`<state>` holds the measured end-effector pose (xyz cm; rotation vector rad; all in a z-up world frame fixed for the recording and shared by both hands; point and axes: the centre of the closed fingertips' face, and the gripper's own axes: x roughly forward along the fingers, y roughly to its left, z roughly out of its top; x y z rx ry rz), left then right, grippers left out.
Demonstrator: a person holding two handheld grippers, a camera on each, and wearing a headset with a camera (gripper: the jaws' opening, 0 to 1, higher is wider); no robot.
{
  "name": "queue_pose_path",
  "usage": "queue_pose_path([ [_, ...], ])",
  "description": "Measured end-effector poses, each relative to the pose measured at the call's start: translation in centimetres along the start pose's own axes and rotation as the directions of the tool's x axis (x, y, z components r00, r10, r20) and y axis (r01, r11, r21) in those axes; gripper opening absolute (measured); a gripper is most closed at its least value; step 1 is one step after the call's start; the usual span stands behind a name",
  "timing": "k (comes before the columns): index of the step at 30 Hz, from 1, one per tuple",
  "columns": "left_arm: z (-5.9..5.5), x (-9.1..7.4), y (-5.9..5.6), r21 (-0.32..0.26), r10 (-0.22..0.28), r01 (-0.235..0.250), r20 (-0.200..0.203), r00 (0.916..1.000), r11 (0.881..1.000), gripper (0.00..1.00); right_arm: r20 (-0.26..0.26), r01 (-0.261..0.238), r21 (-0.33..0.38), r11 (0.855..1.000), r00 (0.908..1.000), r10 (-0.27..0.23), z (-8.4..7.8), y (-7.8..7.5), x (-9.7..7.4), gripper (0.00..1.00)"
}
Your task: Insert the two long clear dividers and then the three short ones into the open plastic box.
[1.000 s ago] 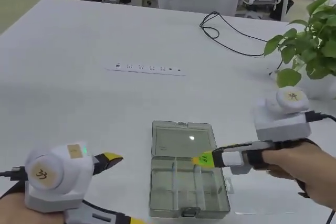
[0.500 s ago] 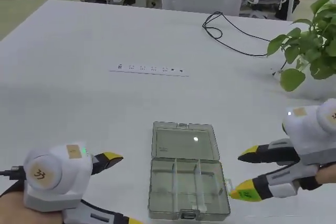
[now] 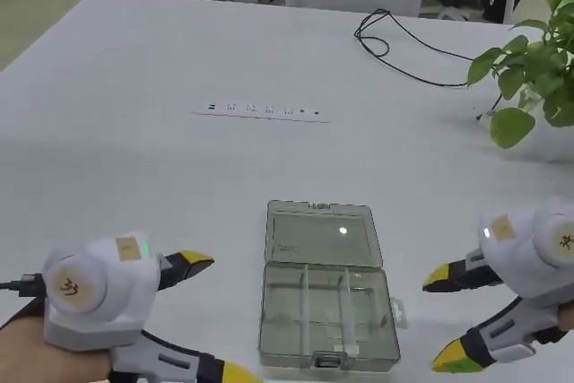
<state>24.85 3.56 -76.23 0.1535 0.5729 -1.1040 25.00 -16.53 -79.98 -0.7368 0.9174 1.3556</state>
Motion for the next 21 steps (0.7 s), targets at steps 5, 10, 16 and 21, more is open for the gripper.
queue_pose_path([
  [5, 0.0, 0.0, 0.0, 0.000, 0.001, -0.001, -0.001, 1.0000, 1.000, 1.00, -0.053, -0.008, -0.062, 0.998, 0.9986, 0.004, -1.4, -0.2, 1.4, 0.53],
  [10, 0.1, 0.0, 0.1, -0.005, 0.003, -0.003, 0.000, 1.0000, 1.000, 1.00, -0.113, -0.002, -0.109, 0.994, 0.9936, -0.010, -2.7, -0.8, 2.5, 0.50],
  [16, 0.1, 0.0, 0.2, -0.006, 0.002, -0.002, 0.001, 1.0000, 1.000, 1.00, -0.159, -0.018, -0.153, 0.988, 0.9873, -0.006, -3.6, -0.9, 3.4, 0.46],
  [21, 0.0, 0.1, 0.2, -0.007, -0.001, 0.001, -0.001, 1.0000, 1.000, 1.00, -0.190, -0.017, -0.180, 0.984, 0.9816, -0.018, -4.2, -1.1, 4.0, 0.45],
])
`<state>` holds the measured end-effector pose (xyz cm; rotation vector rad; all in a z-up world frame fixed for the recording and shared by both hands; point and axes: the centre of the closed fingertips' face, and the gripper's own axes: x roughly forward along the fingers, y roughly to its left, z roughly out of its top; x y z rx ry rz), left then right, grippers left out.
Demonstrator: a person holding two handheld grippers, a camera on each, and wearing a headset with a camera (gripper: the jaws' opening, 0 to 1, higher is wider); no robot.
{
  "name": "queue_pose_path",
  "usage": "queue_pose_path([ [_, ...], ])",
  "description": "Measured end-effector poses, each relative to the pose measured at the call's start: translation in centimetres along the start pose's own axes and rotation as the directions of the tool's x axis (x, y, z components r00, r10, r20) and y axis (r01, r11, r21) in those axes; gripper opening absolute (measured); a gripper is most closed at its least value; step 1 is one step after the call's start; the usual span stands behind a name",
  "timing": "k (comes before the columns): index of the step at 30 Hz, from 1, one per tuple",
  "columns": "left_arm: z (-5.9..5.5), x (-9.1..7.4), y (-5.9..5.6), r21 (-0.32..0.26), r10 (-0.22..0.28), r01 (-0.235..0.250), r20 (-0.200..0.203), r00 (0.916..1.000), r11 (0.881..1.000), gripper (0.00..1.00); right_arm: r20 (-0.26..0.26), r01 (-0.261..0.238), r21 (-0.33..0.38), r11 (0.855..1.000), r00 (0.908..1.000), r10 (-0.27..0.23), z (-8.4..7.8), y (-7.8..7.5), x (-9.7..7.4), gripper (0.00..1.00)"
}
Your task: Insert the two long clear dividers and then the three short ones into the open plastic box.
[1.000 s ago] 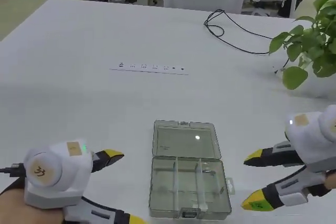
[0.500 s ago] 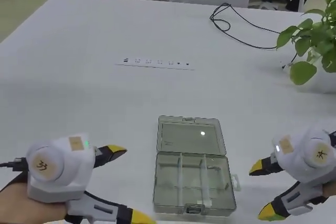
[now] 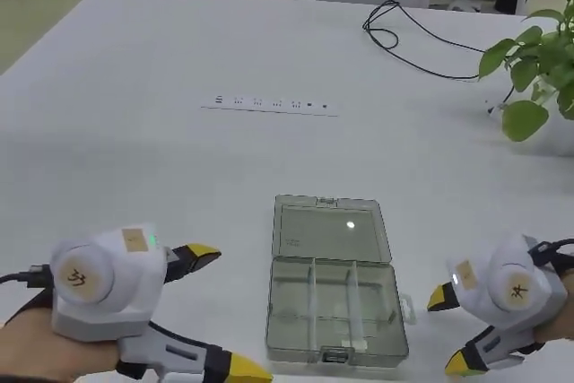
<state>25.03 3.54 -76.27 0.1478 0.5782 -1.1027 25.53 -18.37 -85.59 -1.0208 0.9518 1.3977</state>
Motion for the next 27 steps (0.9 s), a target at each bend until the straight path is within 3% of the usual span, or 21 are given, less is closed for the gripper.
queue_pose_path([
  [10, 0.06, 0.07, 0.04, -0.002, -0.001, 0.001, 0.004, 1.0000, 1.000, 1.00, -0.017, 0.006, -0.019, 1.000, 0.9998, -0.006, 0.10, -0.05, 0.15, 0.41],
  [15, -0.02, 0.03, 0.00, -0.002, -0.002, 0.002, 0.002, 1.0000, 1.000, 1.00, -0.024, 0.012, -0.011, 1.000, 0.9996, -0.012, 0.17, -0.40, 0.15, 0.34],
  [27, -0.15, -0.05, -0.05, -0.006, -0.001, 0.001, 0.001, 1.0000, 1.000, 1.00, -0.035, 0.017, -0.003, 1.000, 0.9992, -0.018, 0.11, -0.42, 0.16, 0.33],
])
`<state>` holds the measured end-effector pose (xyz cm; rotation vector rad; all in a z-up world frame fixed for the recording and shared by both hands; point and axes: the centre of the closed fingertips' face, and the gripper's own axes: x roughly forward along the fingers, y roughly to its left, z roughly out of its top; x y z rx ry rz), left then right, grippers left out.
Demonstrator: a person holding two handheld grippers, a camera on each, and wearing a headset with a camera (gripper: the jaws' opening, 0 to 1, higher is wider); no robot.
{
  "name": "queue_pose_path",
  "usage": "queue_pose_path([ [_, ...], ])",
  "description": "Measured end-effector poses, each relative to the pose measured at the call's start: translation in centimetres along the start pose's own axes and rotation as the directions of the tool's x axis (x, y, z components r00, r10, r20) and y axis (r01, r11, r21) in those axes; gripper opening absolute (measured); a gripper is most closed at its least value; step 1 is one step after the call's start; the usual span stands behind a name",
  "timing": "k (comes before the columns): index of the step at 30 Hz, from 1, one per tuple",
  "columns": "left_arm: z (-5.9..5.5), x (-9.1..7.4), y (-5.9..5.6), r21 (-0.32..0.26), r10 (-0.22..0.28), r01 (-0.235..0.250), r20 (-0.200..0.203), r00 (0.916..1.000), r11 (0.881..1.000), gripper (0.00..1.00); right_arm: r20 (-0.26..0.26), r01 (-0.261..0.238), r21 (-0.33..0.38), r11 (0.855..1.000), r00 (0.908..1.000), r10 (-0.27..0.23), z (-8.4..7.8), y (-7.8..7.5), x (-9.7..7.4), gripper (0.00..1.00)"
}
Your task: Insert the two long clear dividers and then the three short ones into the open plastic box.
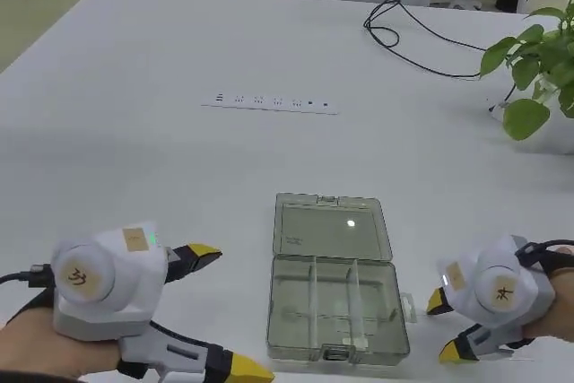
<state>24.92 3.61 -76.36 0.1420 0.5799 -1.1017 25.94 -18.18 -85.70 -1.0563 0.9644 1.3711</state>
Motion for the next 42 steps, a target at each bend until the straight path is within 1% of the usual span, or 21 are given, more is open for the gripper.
queue_pose_path([
  [3, 0.1, 0.0, 0.0, 0.000, 0.000, 0.000, 0.002, 1.0000, 1.000, 1.00, -0.004, 0.005, 0.000, 1.000, 1.0000, -0.005, -0.1, 0.0, -0.1, 0.33],
  [9, 0.2, 0.0, 0.0, 0.002, -0.001, 0.001, 0.002, 1.0000, 1.000, 1.00, 0.018, 0.029, 0.040, 0.999, 0.9994, -0.030, -0.2, -0.3, -1.1, 0.33],
  [13, 0.4, 0.0, 0.0, 0.008, -0.003, 0.003, -0.002, 1.0000, 1.000, 1.00, 0.034, 0.056, 0.060, 0.997, 0.9978, -0.058, -0.1, -0.5, -2.1, 0.33],
  [14, 0.6, -0.1, -0.1, 0.013, -0.003, 0.003, 0.002, 1.0000, 1.000, 1.00, 0.036, 0.058, 0.062, 0.996, 0.9975, -0.061, 0.0, -0.5, -2.2, 0.33],
  [15, 0.7, -0.1, -0.1, 0.013, -0.004, 0.004, 0.006, 1.0000, 1.000, 1.00, 0.042, 0.068, 0.068, 0.995, 0.9966, -0.071, 0.1, -0.5, -2.7, 0.33],
  [20, 1.4, -0.1, -0.1, 0.012, -0.005, 0.004, 0.017, 0.9998, 1.000, 1.00, 0.064, 0.117, 0.086, 0.989, 0.9903, -0.123, 0.6, -0.8, -4.7, 0.33],
  [25, 2.3, -0.1, -0.2, -0.015, -0.001, 0.002, 0.037, 0.9993, 1.000, 1.00, 0.084, 0.166, 0.087, 0.982, 0.9812, -0.174, 1.6, -1.1, -6.7, 0.33],
  [27, 3.0, -0.1, -0.3, -0.026, 0.001, 0.000, 0.053, 0.9986, 1.000, 1.00, 0.096, 0.192, 0.086, 0.978, 0.9750, -0.200, 2.3, -1.3, -7.8, 0.33],
  [28, 3.5, -0.1, -0.4, -0.049, 0.000, 0.004, 0.068, 0.9977, 0.999, 1.00, 0.098, 0.196, 0.086, 0.977, 0.9740, -0.204, 2.5, -1.3, -7.9, 0.33],
  [29, 3.8, -0.1, -0.4, -0.067, -0.001, 0.006, 0.080, 0.9968, 0.998, 1.00, 0.105, 0.206, 0.088, 0.975, 0.9710, -0.215, 2.9, -1.4, -8.4, 0.33],
  [30, 4.3, -0.1, -0.5, -0.085, 0.001, 0.008, 0.095, 0.9955, 0.996, 1.00, 0.110, 0.213, 0.089, 0.973, 0.9687, -0.223, 3.2, -1.4, -8.7, 0.33],
  [31, 4.9, -0.1, -0.4, -0.112, 0.002, 0.012, 0.122, 0.9925, 0.994, 0.98, 0.116, 0.223, 0.086, 0.971, 0.9658, -0.232, 3.7, -1.4, -9.1, 0.33],
  [32, 5.2, 0.0, -0.4, -0.134, 0.002, 0.016, 0.134, 0.9910, 0.991, 0.97, 0.120, 0.230, 0.083, 0.970, 0.9637, -0.238, 4.0, -1.5, -9.4, 0.33],
  [34, 5.7, 0.0, -0.6, -0.181, -0.003, 0.027, 0.134, 0.9910, 0.983, 0.94, 0.133, 0.246, 0.078, 0.966, 0.9578, -0.255, 4.9, -1.5, -10.1, 0.33],
  [36, 6.4, 0.2, -0.6, -0.195, -0.002, 0.031, 0.147, 0.9891, 0.980, 0.92, 0.143, 0.259, 0.072, 0.963, 0.9530, -0.267, 5.7, -1.5, -10.7, 0.33],
  [37, 6.7, 0.3, -0.7, -0.214, -0.005, 0.039, 0.154, 0.9881, 0.976, 0.91, 0.149, 0.265, 0.070, 0.962, 0.9503, -0.273, 6.1, -1.6, -11.0, 0.33],
  [38, 6.9, 0.5, -1.2, -0.264, -0.023, 0.063, 0.153, 0.9880, 0.962, 0.91, 0.157, 0.272, 0.069, 0.960, 0.9472, -0.279, 6.7, -1.5, -11.3, 0.33],
  [39, 7.1, 0.6, -1.3, -0.296, -0.031, 0.074, 0.148, 0.9885, 0.952, 0.90, 0.163, 0.276, 0.068, 0.959, 0.9450, -0.284, 7.1, -1.5, -11.6, 0.33],
  [40, 7.6, 0.8, -1.4, -0.312, -0.035, 0.086, 0.166, 0.9855, 0.946, 0.90, 0.168, 0.284, 0.063, 0.957, 0.9417, -0.291, 7.6, -1.6, -11.9, 0.33],
  [41, 7.9, 0.8, -1.4, -0.308, -0.032, 0.088, 0.182, 0.9828, 0.947, 0.90, 0.172, 0.291, 0.058, 0.955, 0.9395, -0.297, 7.9, -1.6, -12.1, 0.33],
  [42, 8.1, 0.9, -1.5, -0.319, -0.034, 0.093, 0.188, 0.9817, 0.943, 0.88, 0.175, 0.297, 0.055, 0.953, 0.9373, -0.302, 8.2, -1.6, -12.3, 0.33],
])
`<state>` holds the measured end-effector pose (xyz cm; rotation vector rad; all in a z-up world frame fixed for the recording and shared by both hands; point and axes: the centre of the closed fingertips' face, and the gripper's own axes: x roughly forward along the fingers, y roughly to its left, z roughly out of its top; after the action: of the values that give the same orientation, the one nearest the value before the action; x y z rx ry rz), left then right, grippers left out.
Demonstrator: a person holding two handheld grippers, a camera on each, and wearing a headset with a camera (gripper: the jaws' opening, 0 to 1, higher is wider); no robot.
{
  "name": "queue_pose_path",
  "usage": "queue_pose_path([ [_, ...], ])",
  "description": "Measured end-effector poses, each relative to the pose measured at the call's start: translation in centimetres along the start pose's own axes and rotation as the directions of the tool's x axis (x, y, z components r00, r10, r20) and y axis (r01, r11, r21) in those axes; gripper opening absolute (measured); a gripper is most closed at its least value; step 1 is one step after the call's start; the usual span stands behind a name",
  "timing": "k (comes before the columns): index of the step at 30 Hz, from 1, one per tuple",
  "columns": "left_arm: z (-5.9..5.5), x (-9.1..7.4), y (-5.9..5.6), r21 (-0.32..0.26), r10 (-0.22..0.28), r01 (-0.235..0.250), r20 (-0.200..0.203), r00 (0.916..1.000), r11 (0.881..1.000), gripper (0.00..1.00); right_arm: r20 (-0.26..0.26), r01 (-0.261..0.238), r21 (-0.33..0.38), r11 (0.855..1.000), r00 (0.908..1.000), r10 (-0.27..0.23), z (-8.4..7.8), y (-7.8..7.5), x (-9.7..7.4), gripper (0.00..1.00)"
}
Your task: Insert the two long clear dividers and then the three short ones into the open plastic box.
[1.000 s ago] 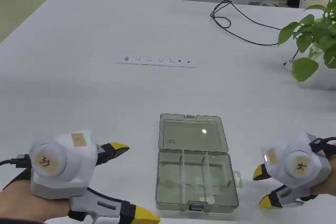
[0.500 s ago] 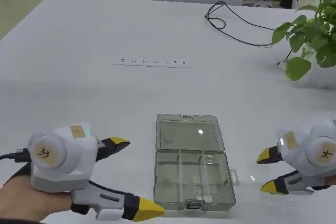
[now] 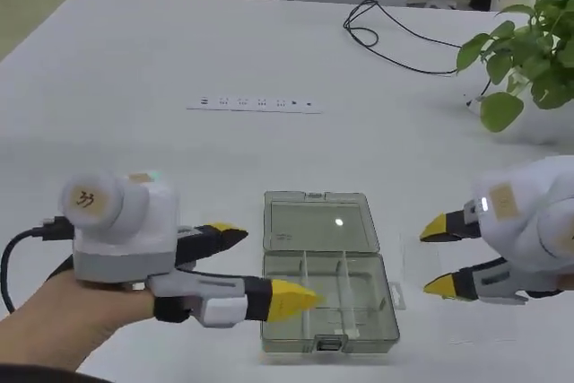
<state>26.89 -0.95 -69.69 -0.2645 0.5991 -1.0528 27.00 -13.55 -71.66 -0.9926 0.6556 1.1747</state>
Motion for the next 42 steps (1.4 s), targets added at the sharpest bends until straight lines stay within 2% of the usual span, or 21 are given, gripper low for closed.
queue_pose_path([
  [2, -0.1, 0.3, -0.6, -0.062, -0.016, 0.015, -0.015, 0.9998, 0.998, 0.84, 0.009, 0.011, -0.011, 1.000, 0.9999, -0.011, 0.8, -0.1, -0.3, 0.33],
  [4, 0.2, 0.8, -0.8, -0.085, -0.031, 0.031, 0.001, 0.9995, 0.996, 0.82, 0.014, 0.021, -0.019, 1.000, 0.9997, -0.021, 1.5, -0.2, -0.6, 0.33],
  [6, 0.1, 1.1, -1.3, -0.142, -0.044, 0.043, -0.006, 0.9990, 0.989, 0.79, 0.020, 0.029, -0.029, 0.999, 0.9994, -0.029, 2.2, -0.3, -0.8, 0.33],
  [7, 0.3, 1.3, -1.7, -0.169, -0.067, 0.066, 0.002, 0.9978, 0.983, 0.78, 0.022, 0.034, -0.035, 0.999, 0.9992, -0.033, 2.6, -0.3, -1.0, 0.33],
  [10, 0.4, 1.7, -2.0, -0.222, -0.080, 0.081, 0.013, 0.9967, 0.972, 0.73, 0.027, 0.043, -0.048, 0.998, 0.9988, -0.042, 3.4, -0.3, -1.2, 0.33],
  [11, 0.4, 1.8, -2.1, -0.256, -0.084, 0.086, 0.016, 0.9963, 0.963, 0.70, 0.027, 0.046, -0.052, 0.998, 0.9986, -0.045, 3.5, -0.3, -1.2, 0.33],
  [18, 0.8, 2.7, -3.2, -0.335, -0.128, 0.137, 0.050, 0.9905, 0.932, 0.51, 0.035, 0.051, -0.072, 0.996, 0.9982, -0.049, 4.9, 0.0, -1.4, 0.33],
  [27, 1.1, 4.0, -5.4, -0.381, -0.189, 0.201, 0.069, 0.9796, 0.903, 0.31, 0.050, 0.050, -0.084, 0.995, 0.9977, -0.046, 6.4, 0.4, -1.3, 0.33],
  [34, 1.1, 4.5, -6.1, -0.390, -0.211, 0.221, 0.069, 0.9751, 0.894, 0.18, 0.055, 0.044, -0.102, 0.994, 0.9977, -0.038, 7.2, 0.8, -1.3, 0.33],
  [42, 1.0, 4.6, -6.0, -0.396, -0.218, 0.228, 0.070, 0.9734, 0.889, 0.06, 0.057, 0.039, -0.111, 0.993, 0.9979, -0.032, 7.6, 1.1, -1.4, 0.33],
])
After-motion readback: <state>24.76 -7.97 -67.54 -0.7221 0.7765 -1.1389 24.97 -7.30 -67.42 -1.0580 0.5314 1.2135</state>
